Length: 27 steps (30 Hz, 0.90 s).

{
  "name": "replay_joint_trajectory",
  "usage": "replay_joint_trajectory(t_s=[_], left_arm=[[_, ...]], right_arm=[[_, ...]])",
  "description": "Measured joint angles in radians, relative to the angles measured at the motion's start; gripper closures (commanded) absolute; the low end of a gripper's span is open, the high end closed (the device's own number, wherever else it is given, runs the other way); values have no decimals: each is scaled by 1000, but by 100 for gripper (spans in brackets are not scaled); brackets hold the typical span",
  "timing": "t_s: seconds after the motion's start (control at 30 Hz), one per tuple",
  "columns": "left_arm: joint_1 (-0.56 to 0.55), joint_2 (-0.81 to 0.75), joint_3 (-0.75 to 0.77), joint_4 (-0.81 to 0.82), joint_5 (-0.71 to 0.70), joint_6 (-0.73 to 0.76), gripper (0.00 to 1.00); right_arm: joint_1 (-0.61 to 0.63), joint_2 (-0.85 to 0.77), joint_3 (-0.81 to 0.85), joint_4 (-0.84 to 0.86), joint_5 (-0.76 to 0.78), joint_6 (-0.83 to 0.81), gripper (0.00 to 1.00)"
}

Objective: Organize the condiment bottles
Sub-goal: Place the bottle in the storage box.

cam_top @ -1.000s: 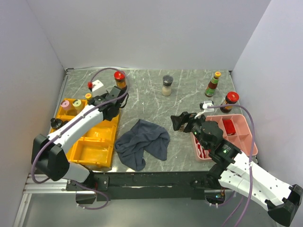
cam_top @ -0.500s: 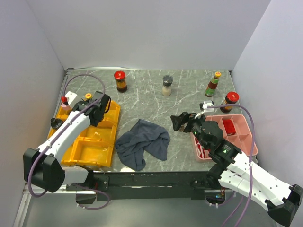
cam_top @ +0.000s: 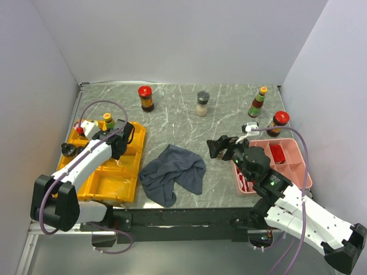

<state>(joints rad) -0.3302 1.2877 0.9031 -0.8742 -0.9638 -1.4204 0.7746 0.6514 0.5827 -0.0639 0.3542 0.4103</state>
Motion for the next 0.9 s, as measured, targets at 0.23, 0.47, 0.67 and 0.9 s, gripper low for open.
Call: replay_joint_trajectory(t_s=[0.23,0.47,0.67,0.9], left_arm=[[21,12,-33,61,1,17,59],[22,18,-35,78,2,19,50],[22,30,-37,80,0,17,45],[22,69,-31,43,-5,0,31]], right_arm=[[0,-1,-1,0,0,0,0],[0,-1,-1,0,0,0,0],[0,-1,-1,0,0,0,0],[0,-2,-1,0,-1,0,0]])
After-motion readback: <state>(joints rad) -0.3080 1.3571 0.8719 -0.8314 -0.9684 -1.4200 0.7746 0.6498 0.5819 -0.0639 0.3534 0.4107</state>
